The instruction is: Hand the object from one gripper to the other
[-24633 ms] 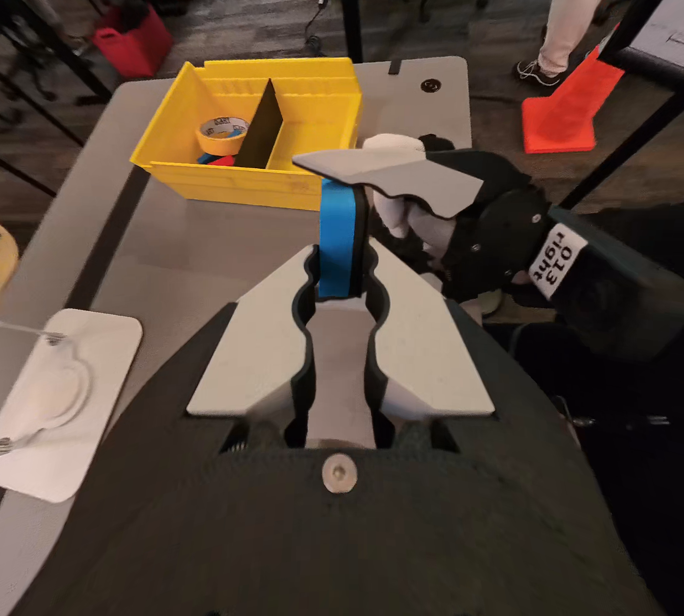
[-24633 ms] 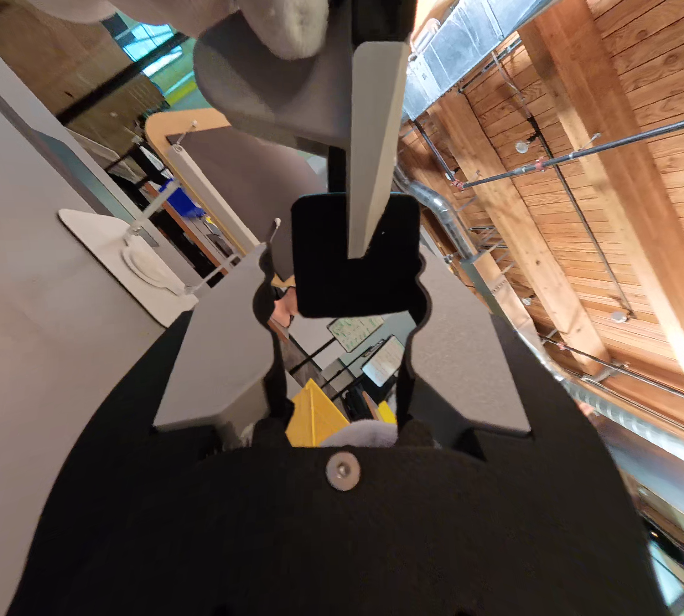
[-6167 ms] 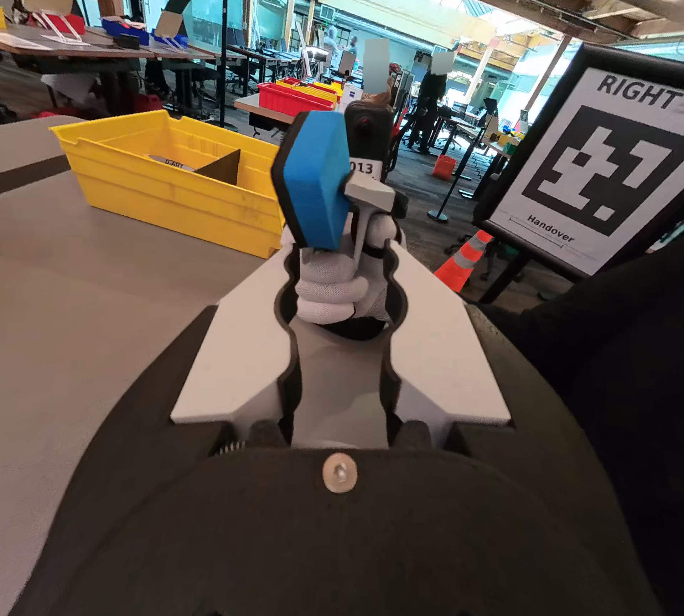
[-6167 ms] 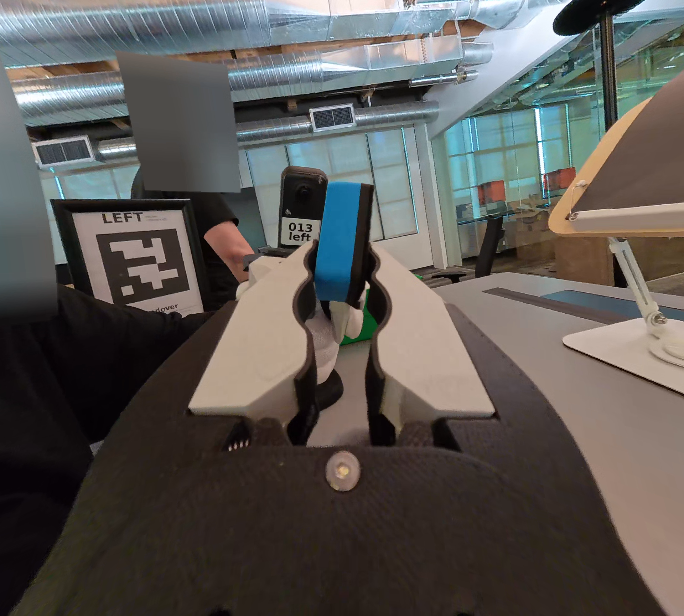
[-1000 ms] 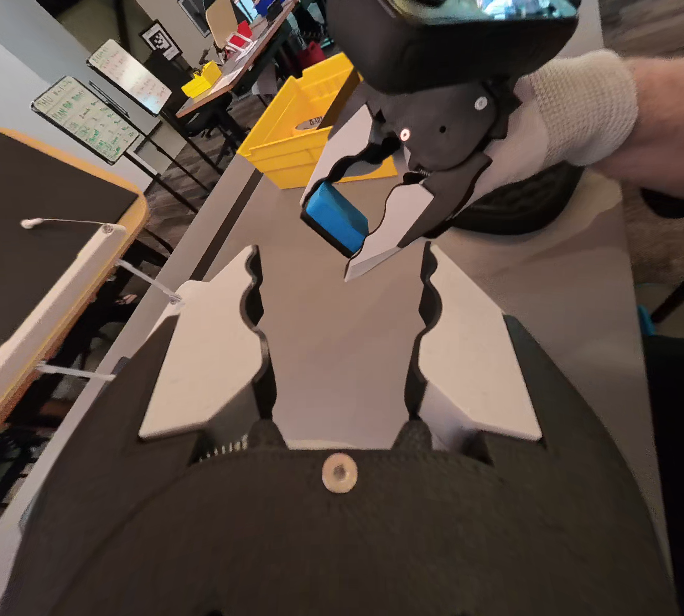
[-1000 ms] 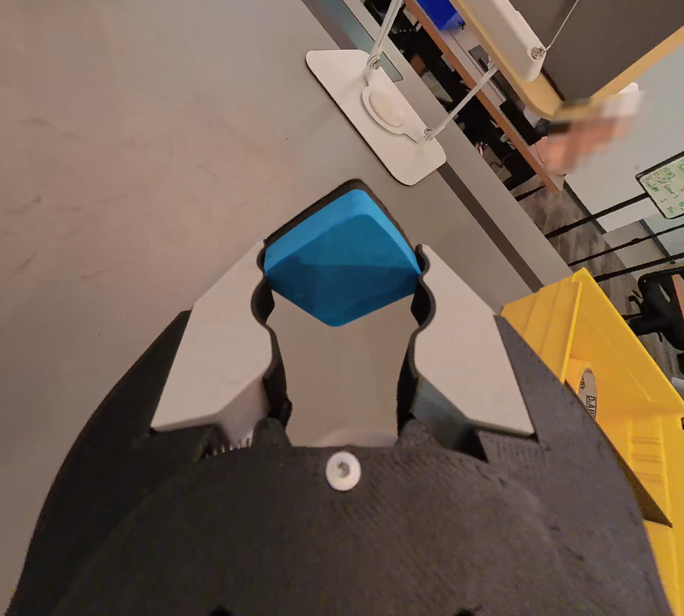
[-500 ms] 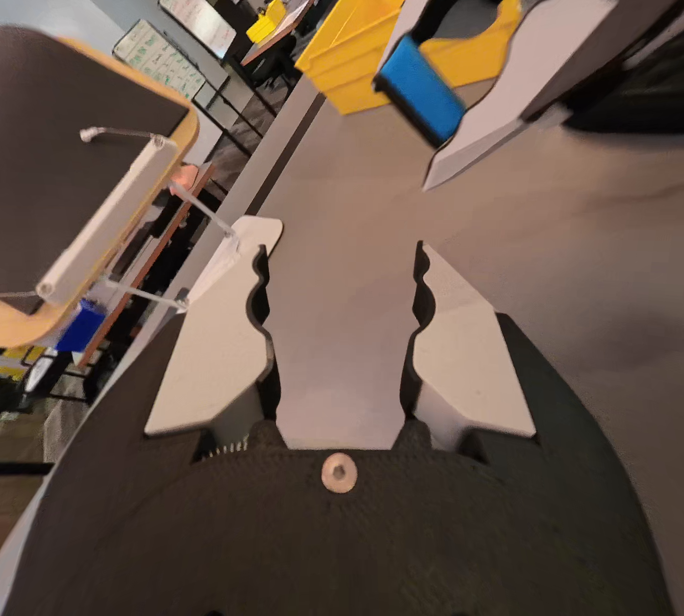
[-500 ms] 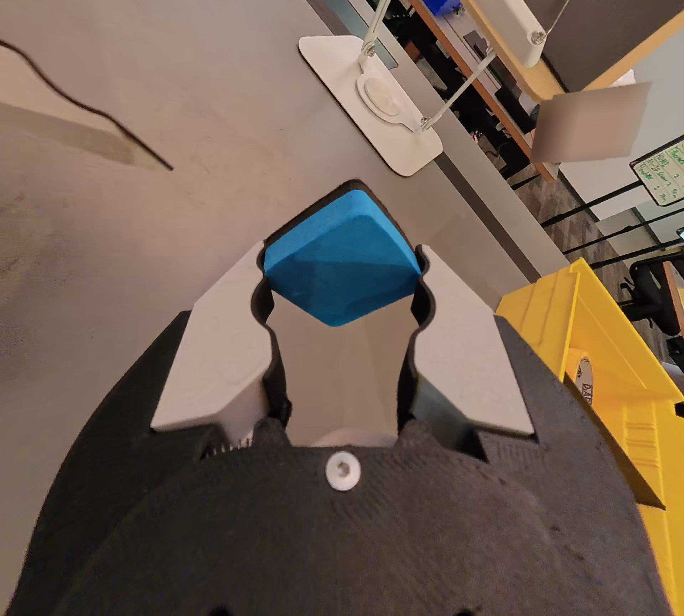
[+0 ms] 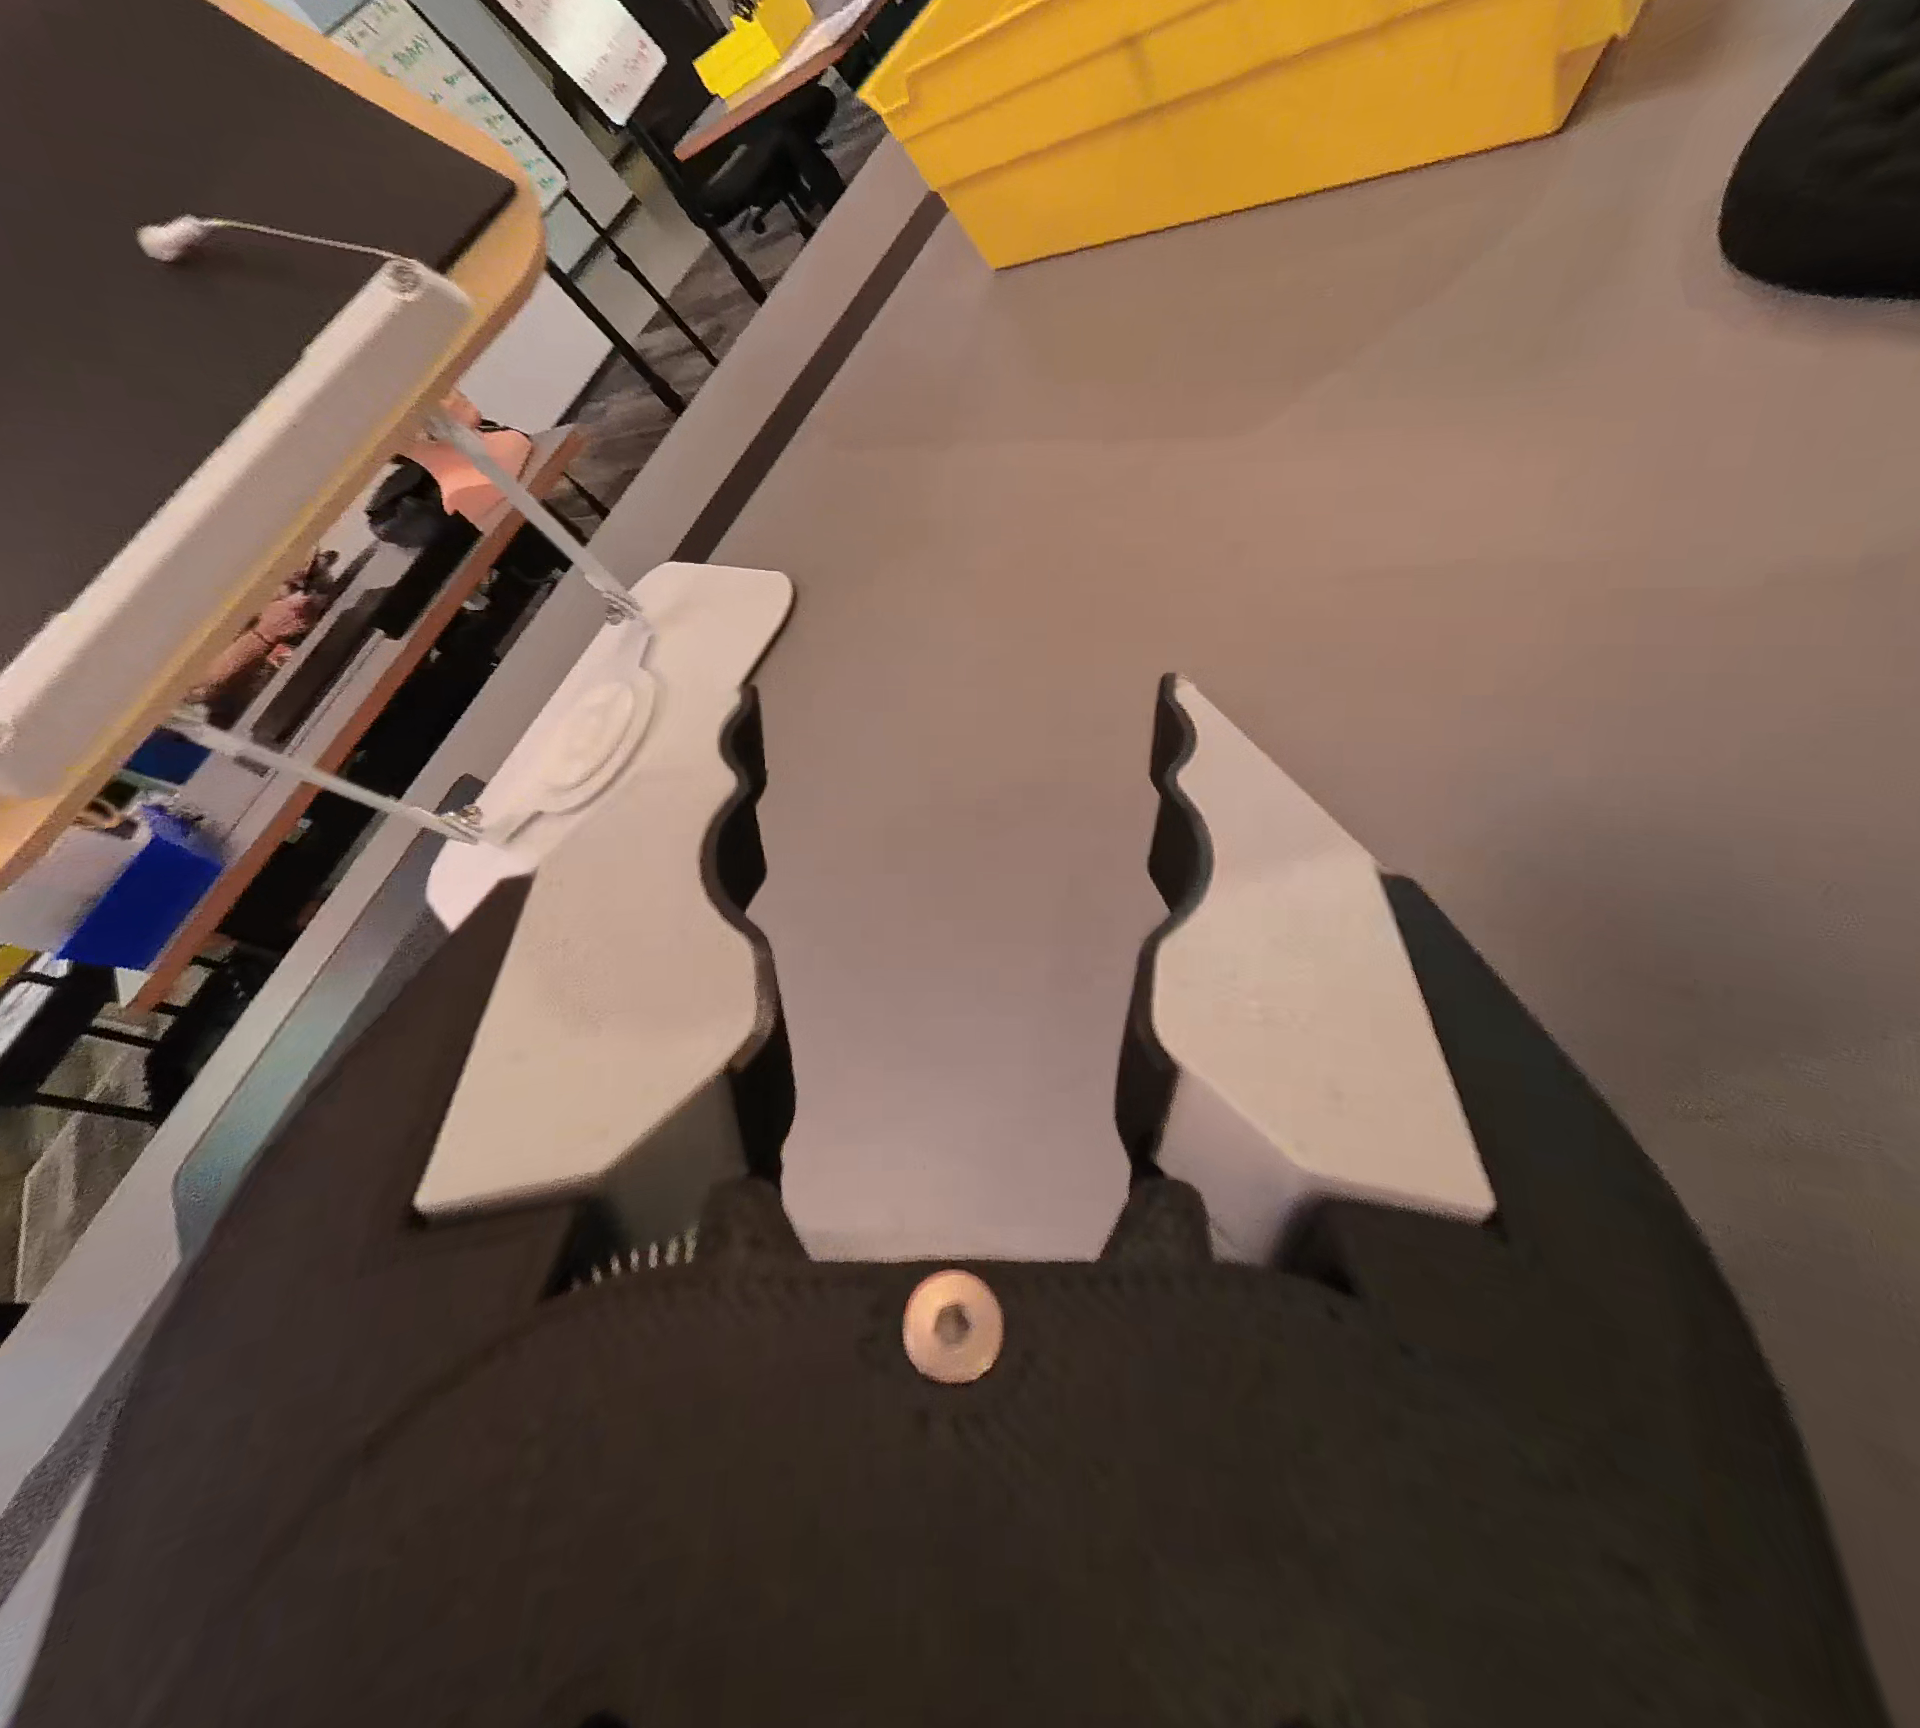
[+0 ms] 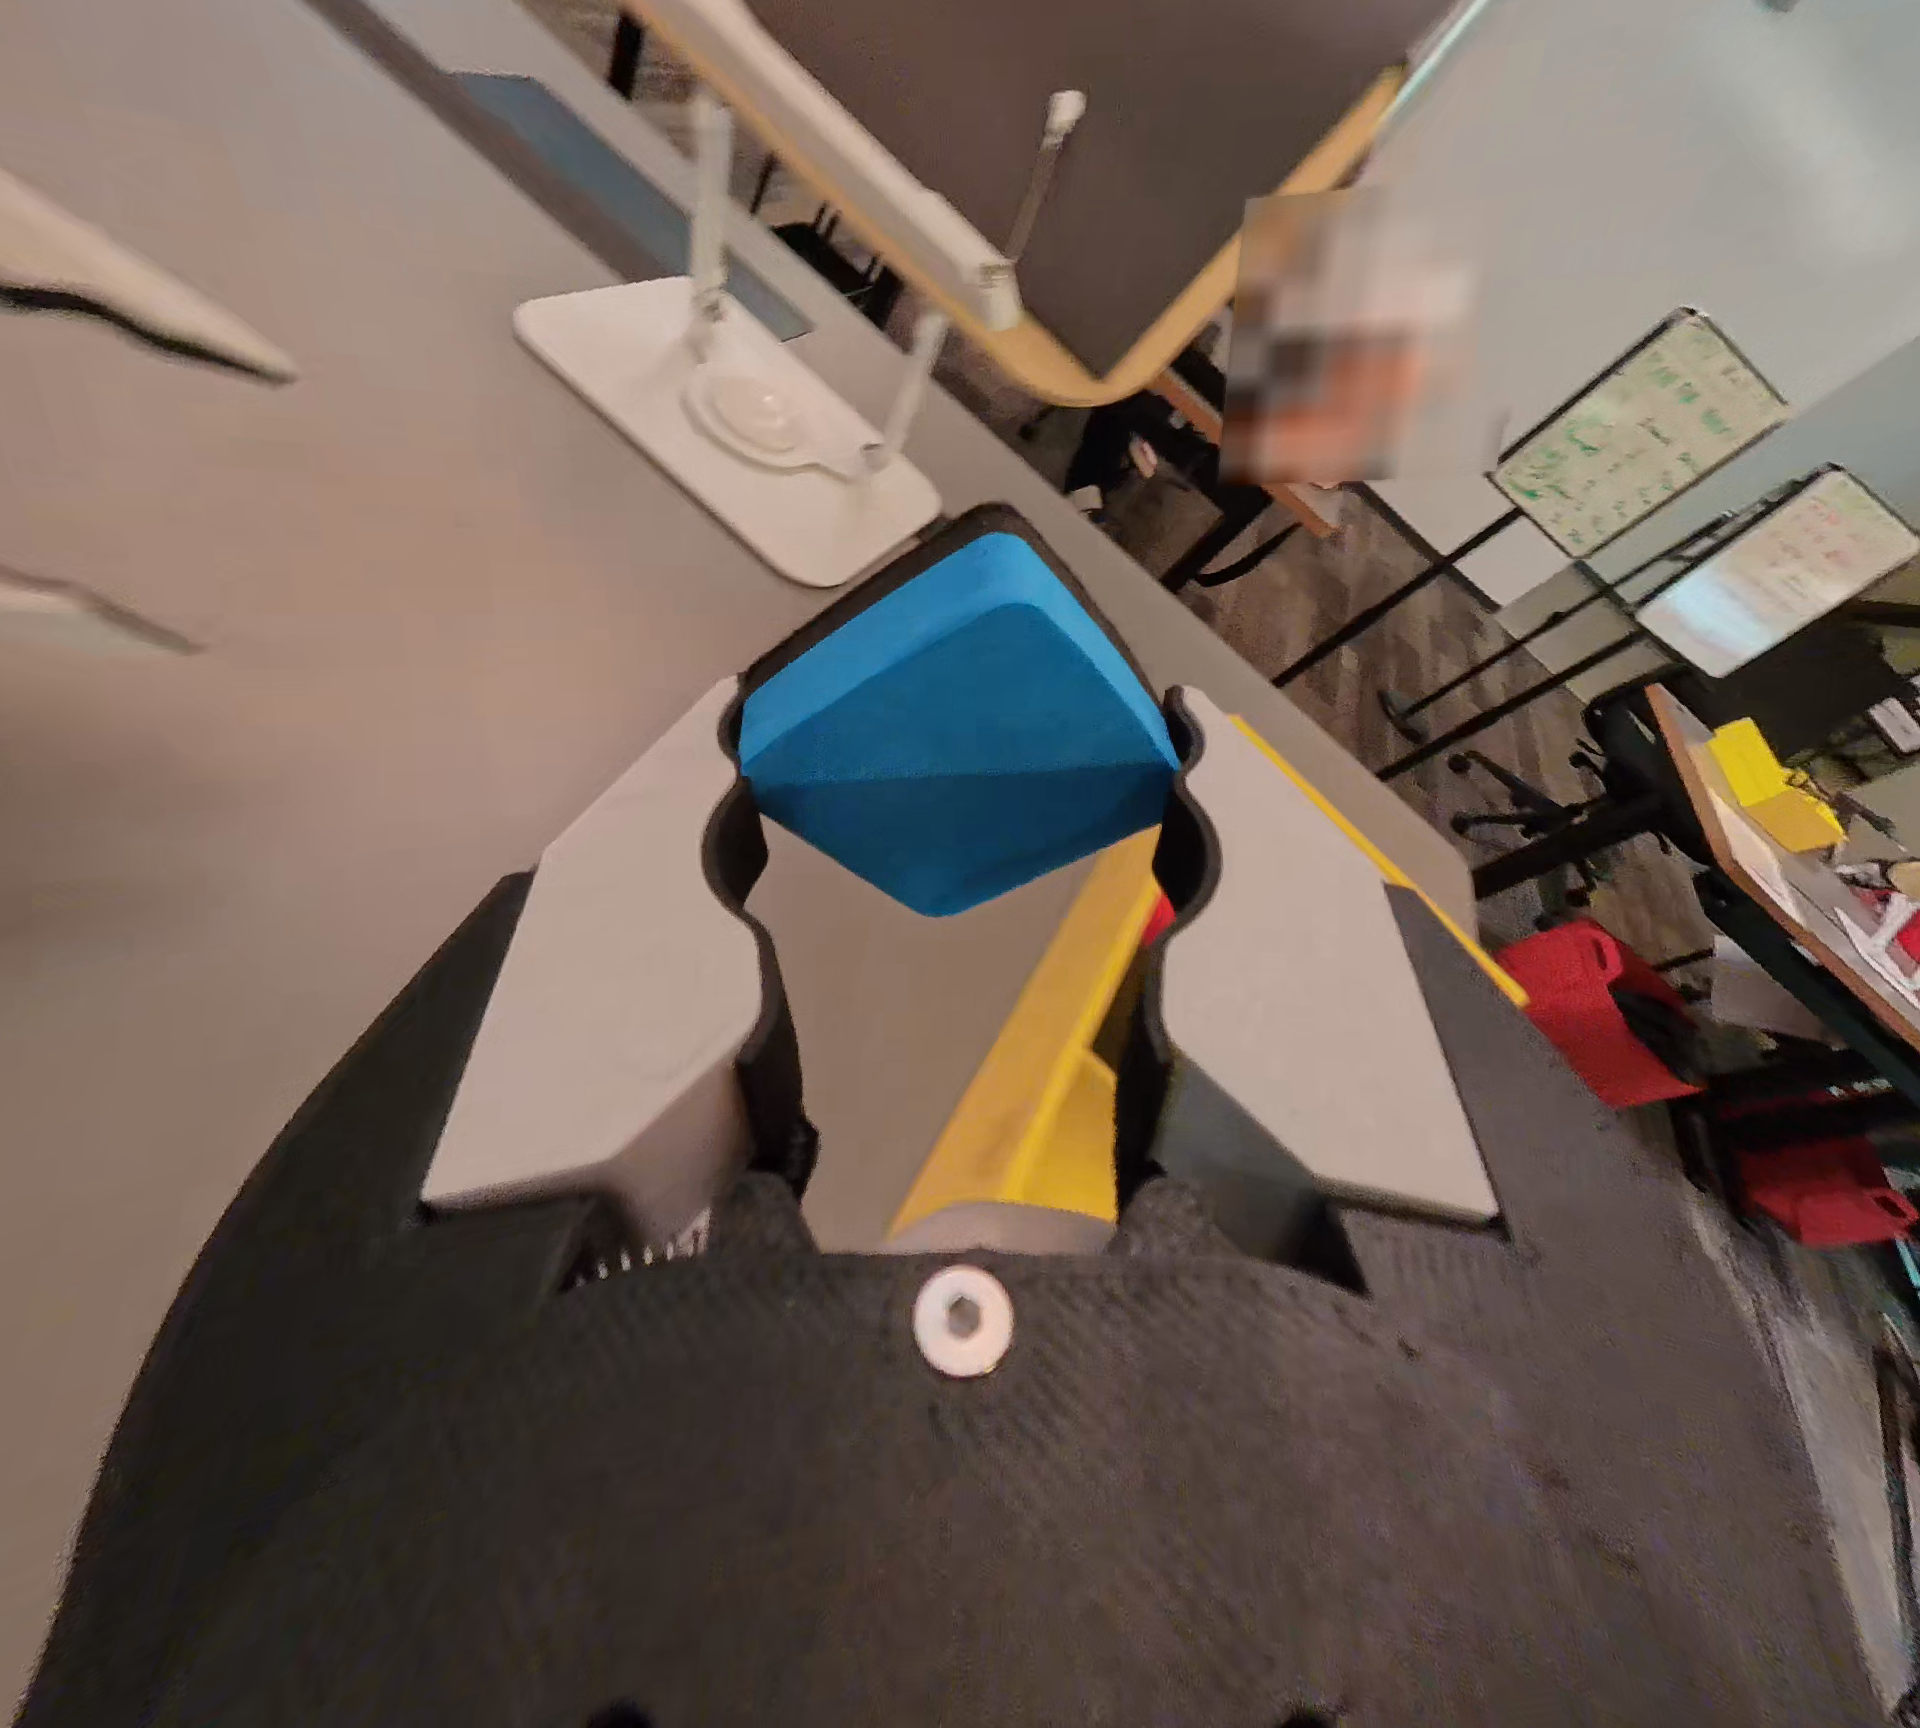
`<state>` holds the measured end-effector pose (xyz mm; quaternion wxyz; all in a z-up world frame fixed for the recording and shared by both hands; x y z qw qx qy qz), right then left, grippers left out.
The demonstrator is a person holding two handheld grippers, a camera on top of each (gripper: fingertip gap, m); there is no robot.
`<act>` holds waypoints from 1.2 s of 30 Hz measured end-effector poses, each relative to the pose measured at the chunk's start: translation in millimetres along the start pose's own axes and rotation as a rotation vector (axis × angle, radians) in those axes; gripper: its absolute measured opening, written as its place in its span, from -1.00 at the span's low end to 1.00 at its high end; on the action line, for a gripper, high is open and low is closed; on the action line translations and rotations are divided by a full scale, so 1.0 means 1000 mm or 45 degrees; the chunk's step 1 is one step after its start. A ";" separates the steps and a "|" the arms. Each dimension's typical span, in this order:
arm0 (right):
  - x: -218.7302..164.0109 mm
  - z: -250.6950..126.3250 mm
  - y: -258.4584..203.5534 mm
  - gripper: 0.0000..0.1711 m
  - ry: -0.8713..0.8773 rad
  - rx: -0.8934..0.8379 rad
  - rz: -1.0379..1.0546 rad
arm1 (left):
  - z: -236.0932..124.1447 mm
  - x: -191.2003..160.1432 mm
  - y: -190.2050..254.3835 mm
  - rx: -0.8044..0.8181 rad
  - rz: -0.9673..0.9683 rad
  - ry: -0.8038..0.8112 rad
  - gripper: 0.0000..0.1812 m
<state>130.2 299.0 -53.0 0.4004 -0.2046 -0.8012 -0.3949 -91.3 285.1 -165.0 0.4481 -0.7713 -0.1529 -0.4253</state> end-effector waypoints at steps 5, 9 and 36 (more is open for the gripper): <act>-0.031 0.012 0.102 -0.13 -0.106 -0.148 0.148 | 0.000 0.001 0.002 0.037 0.064 0.011 -0.21; -0.090 0.057 0.152 -0.13 -0.316 -0.138 0.281 | 0.001 -0.002 -0.001 0.040 -0.001 0.014 -0.23; 0.077 0.113 0.146 -0.09 0.293 -0.114 -0.026 | 0.011 -0.010 0.000 0.099 0.043 -0.033 -0.25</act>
Point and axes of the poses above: each gripper's, where its closed fingertips meet, z out along the fingers, x out of its top, y = z × x across the jaws, the point moved 6 cm from there along -z, back along the fingers, and after that the axes turned 8 degrees about x, right-handed, at the moved point
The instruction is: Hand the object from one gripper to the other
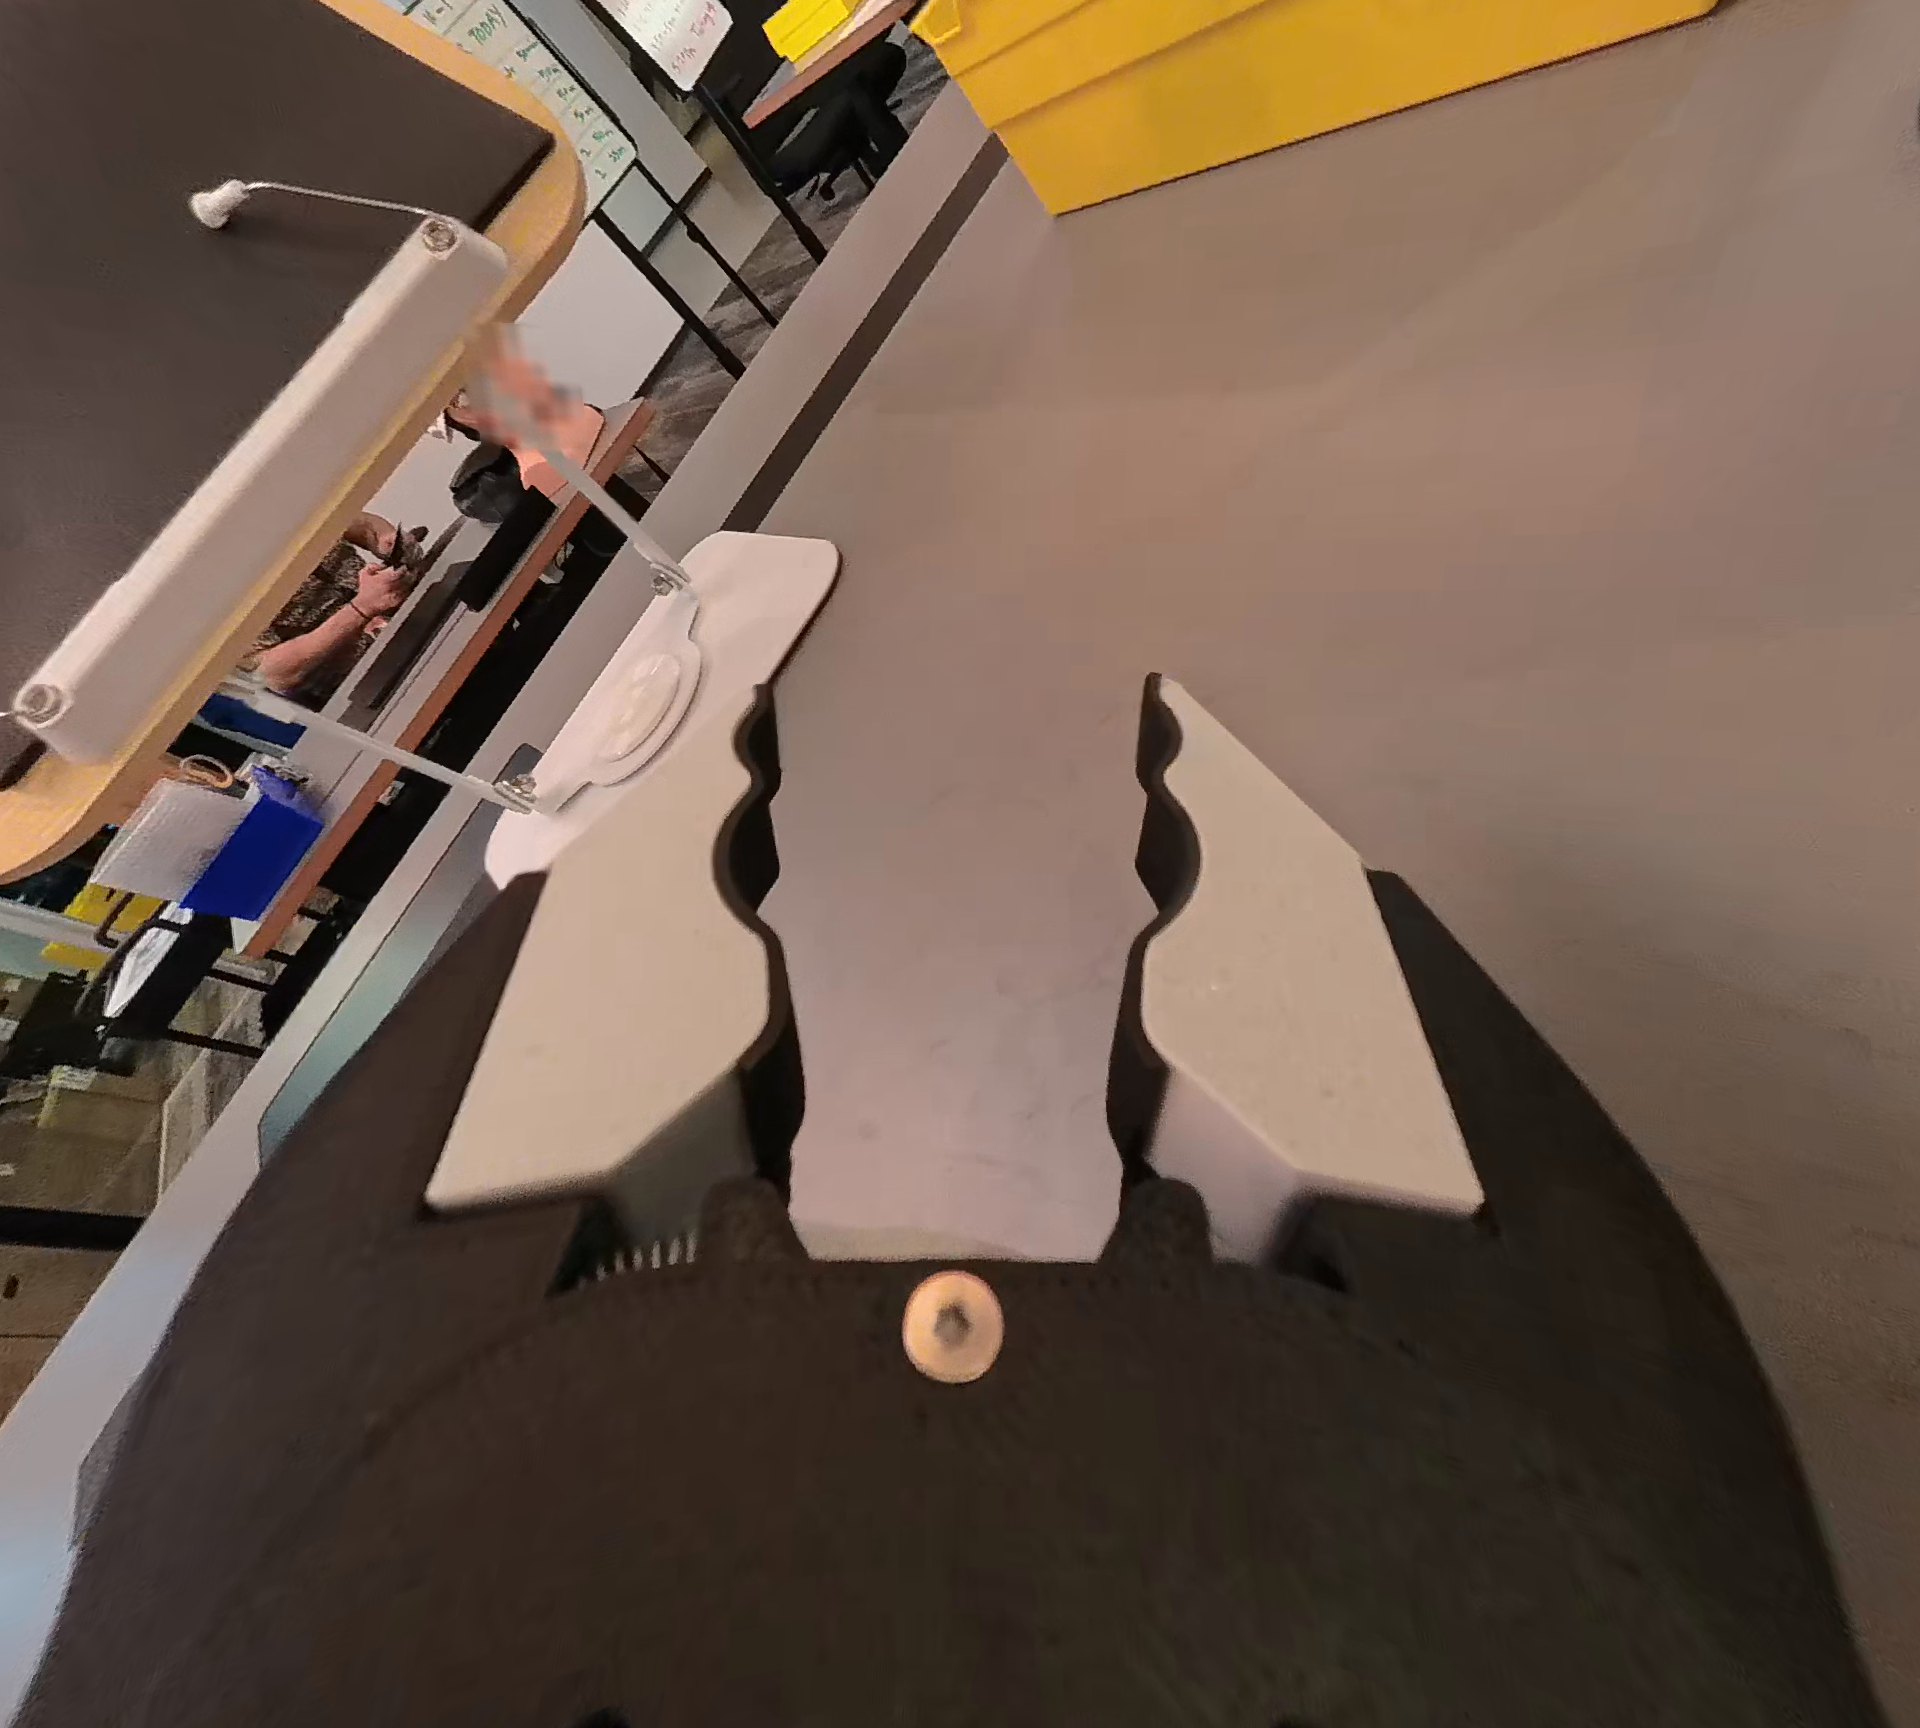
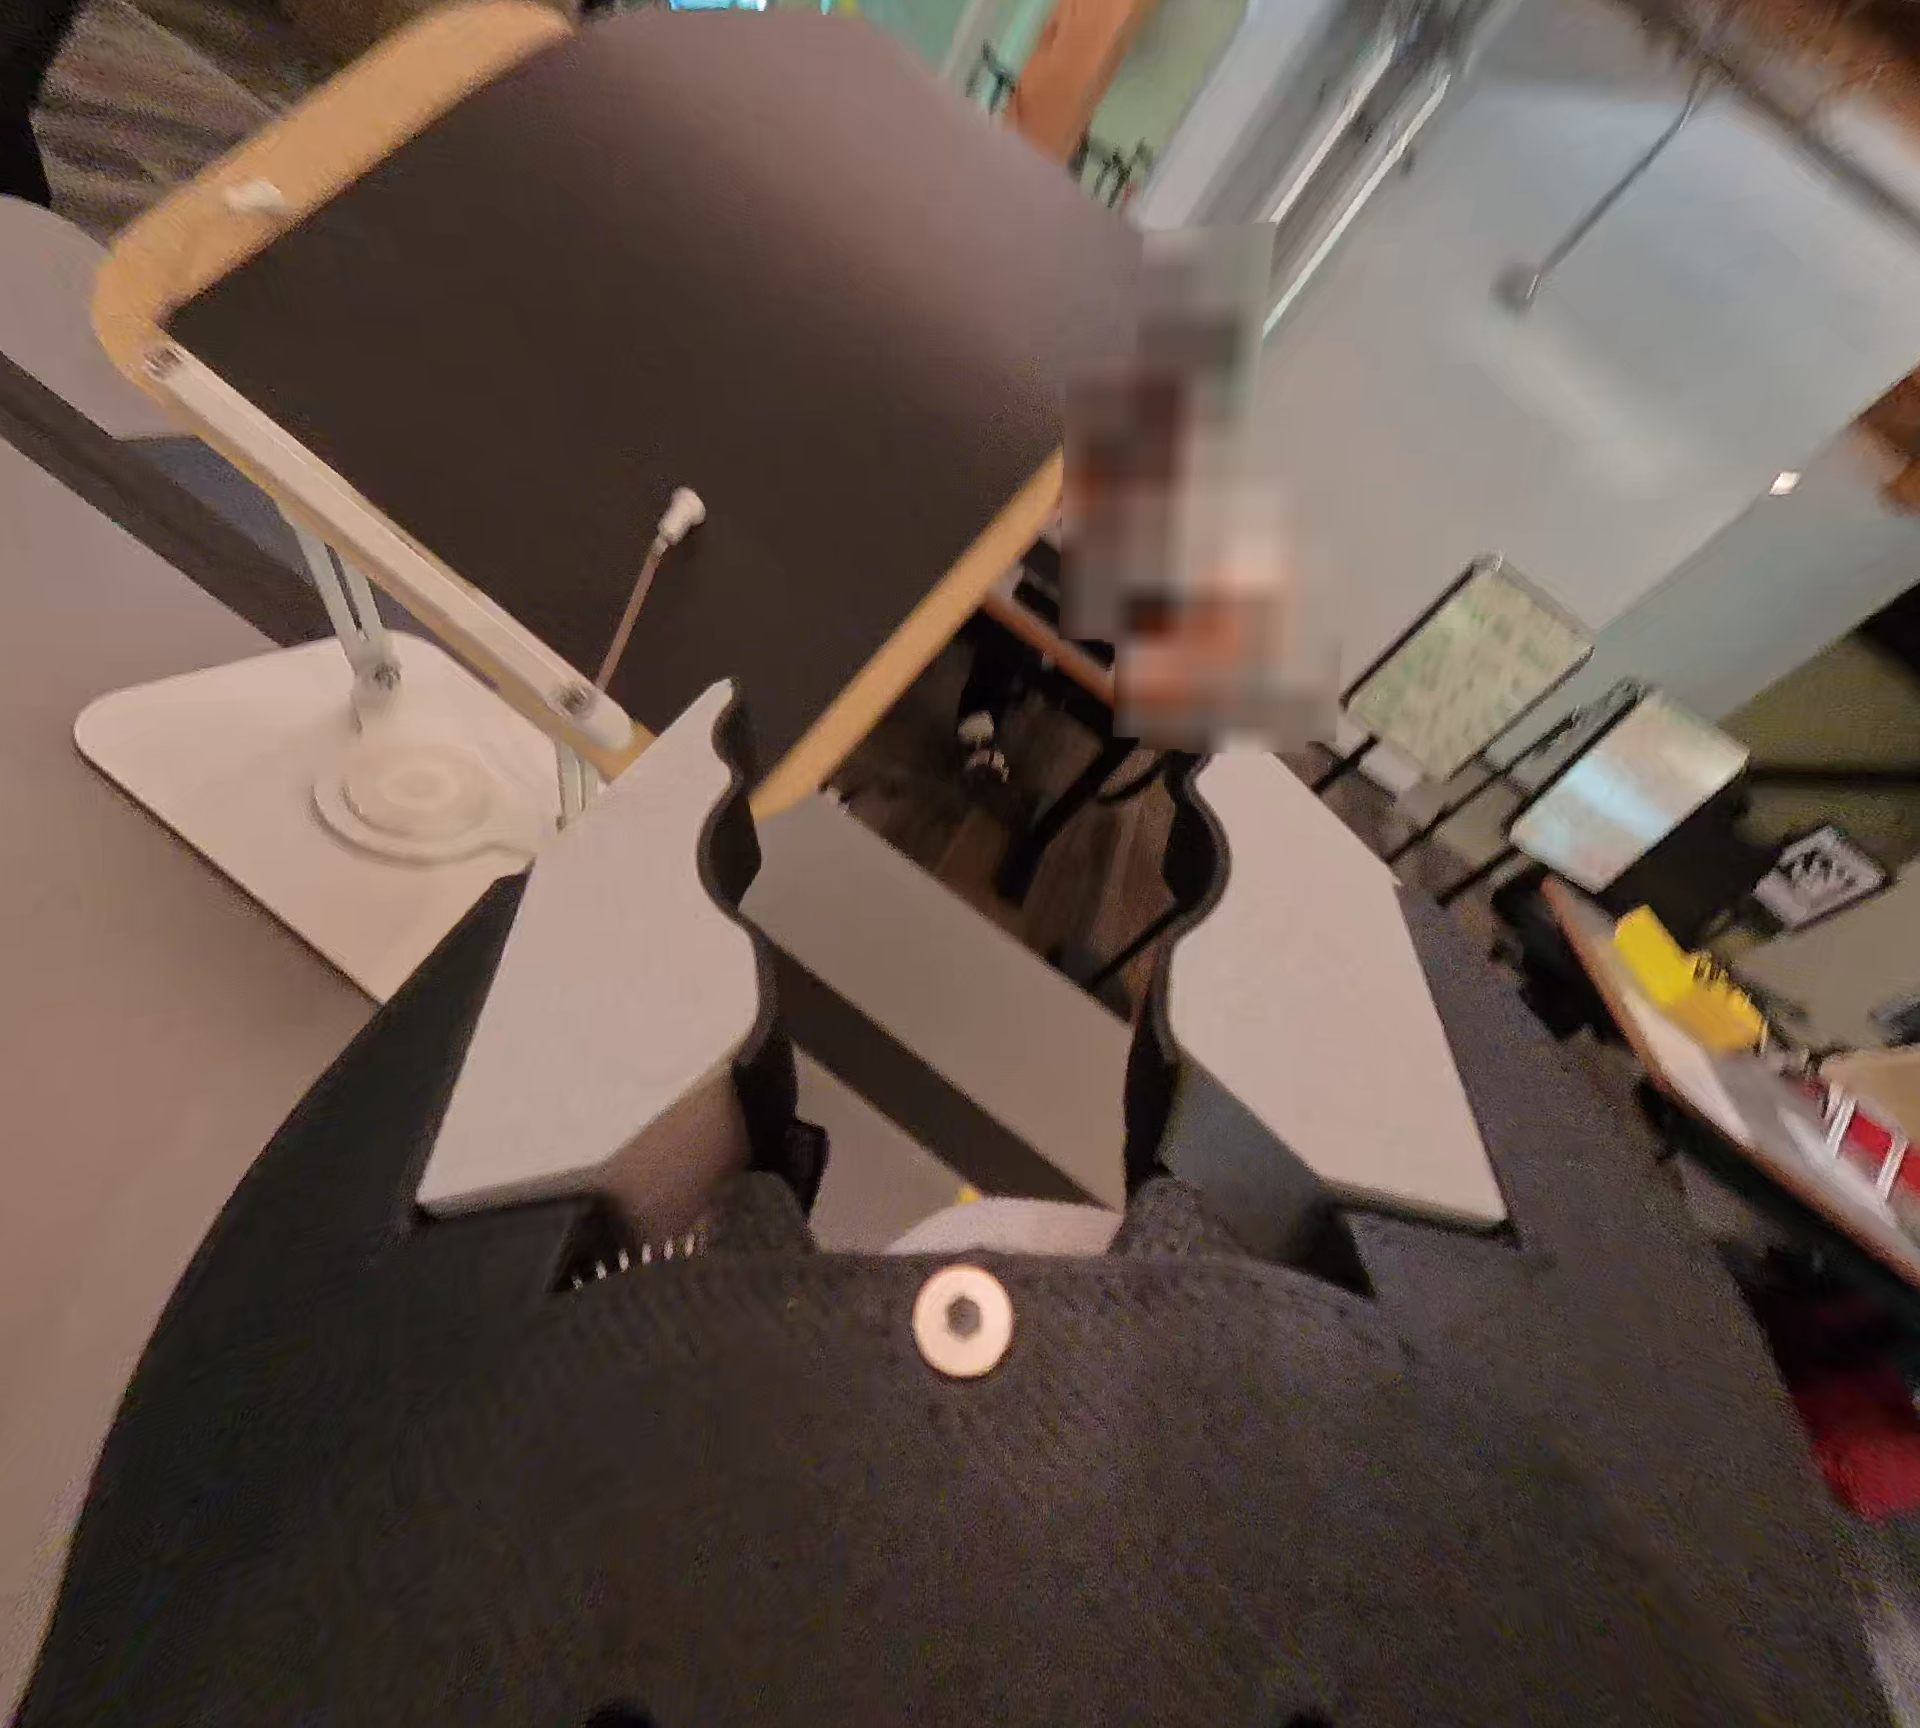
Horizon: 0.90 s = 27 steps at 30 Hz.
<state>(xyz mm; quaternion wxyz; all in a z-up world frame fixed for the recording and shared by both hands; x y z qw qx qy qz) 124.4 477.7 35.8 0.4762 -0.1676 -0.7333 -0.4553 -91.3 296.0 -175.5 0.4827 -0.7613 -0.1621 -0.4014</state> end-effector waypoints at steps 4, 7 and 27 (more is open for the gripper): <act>-0.012 0.018 -0.053 -0.13 0.120 -0.011 -0.166 | -0.003 0.002 -0.006 0.029 -0.027 0.019 -0.26; -0.042 0.039 -0.093 -0.21 0.044 0.037 -0.321 | -0.003 0.003 -0.009 0.039 -0.042 0.031 -0.26; -0.084 0.073 -0.153 -0.48 -0.052 0.122 -0.615 | -0.153 -0.071 -0.225 0.477 -0.295 -0.893 -0.29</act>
Point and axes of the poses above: each gripper's, where its closed fingertips meet, z out along the fingers, x out of its top, y = z × x across the jaws, the point moved 6 cm from there along -z, back along the fingers, and after that the axes turned 8 degrees about x, right-handed, at the moved point
